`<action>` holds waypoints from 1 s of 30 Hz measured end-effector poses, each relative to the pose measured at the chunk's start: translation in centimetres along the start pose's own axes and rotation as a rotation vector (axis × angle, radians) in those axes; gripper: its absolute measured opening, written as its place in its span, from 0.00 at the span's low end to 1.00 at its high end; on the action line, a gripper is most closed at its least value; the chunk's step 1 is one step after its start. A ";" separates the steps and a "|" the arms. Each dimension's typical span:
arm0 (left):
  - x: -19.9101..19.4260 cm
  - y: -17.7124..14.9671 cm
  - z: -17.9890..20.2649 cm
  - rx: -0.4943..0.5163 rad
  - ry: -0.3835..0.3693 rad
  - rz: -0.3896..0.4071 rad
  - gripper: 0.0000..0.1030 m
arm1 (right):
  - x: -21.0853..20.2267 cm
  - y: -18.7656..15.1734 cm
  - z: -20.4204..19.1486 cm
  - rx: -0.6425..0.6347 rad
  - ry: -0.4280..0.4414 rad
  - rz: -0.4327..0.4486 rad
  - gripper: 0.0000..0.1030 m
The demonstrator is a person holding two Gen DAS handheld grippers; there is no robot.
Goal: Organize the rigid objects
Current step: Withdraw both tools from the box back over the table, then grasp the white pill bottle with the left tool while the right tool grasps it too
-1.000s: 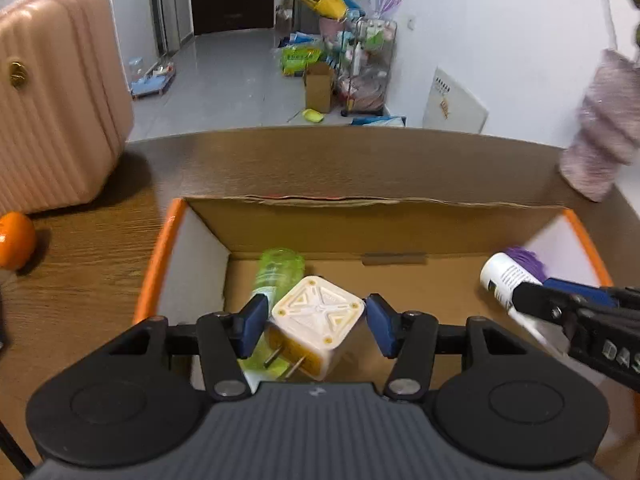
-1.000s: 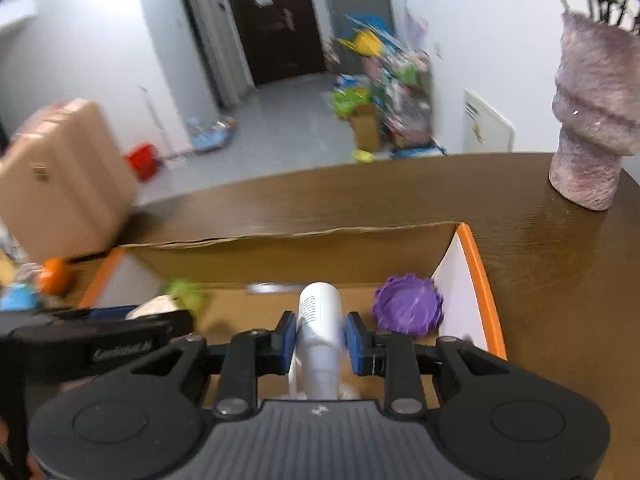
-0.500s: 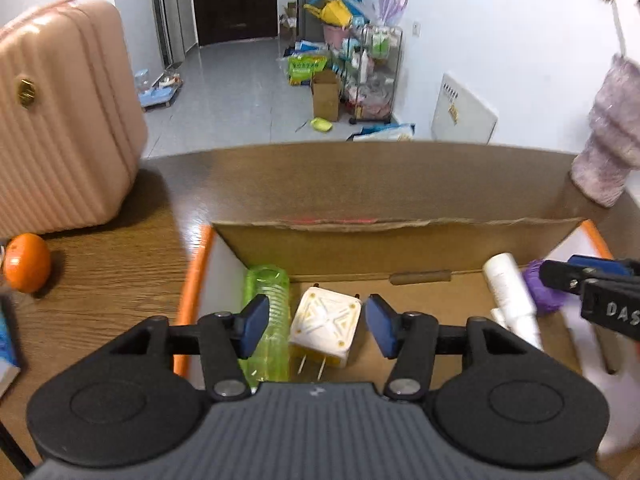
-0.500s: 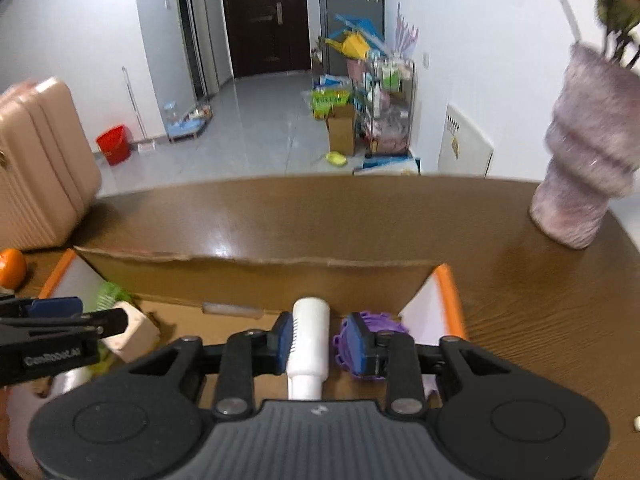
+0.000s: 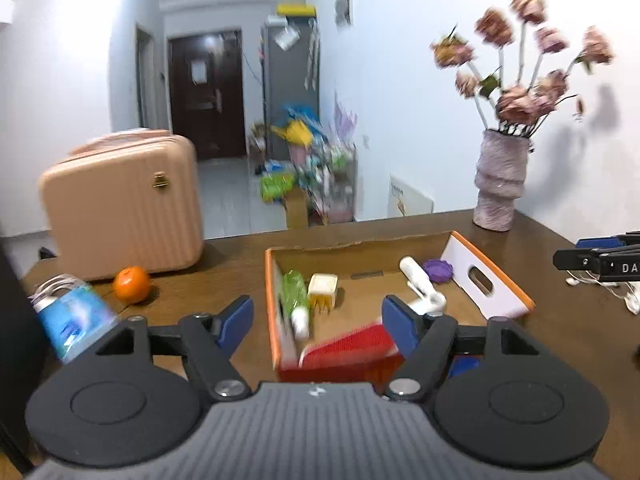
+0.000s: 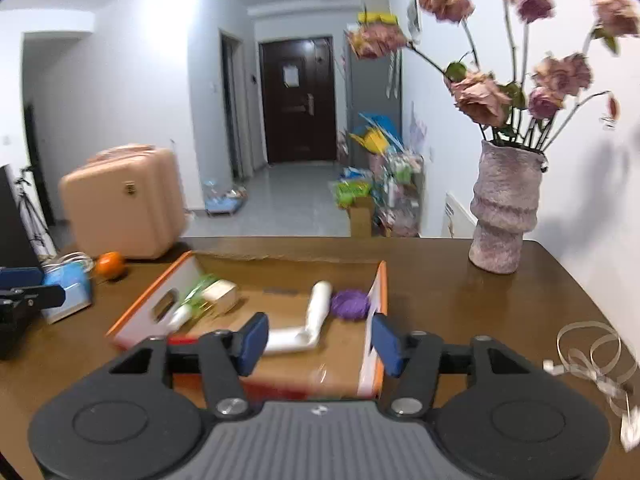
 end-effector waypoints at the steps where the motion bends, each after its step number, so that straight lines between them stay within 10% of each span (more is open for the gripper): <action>1: -2.4 -1.1 0.2 -0.003 0.012 0.023 0.72 | -1.7 -0.9 -0.4 -0.007 0.004 0.014 0.57; 8: -14.5 -8.2 3.1 -0.019 0.018 0.112 0.80 | -11.4 -9.7 -3.7 0.023 0.089 0.071 0.71; 15: -20.5 -16.2 6.7 -0.011 -0.020 0.023 0.79 | -18.0 -17.3 -6.2 0.054 0.115 0.026 0.71; 30: -18.7 -16.9 9.5 -0.056 -0.104 -0.022 0.68 | -17.6 -18.3 -4.2 0.095 0.057 0.023 0.69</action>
Point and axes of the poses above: each gripper's, at about its wrist camera, not at the fingertips, and x roughly the way its jaws point, z to its right, y to its top, the point moved 6 cm from there along x, roughly the way its jaws point, and after that the axes turned 14 degrees about z, right-handed, at the moved point
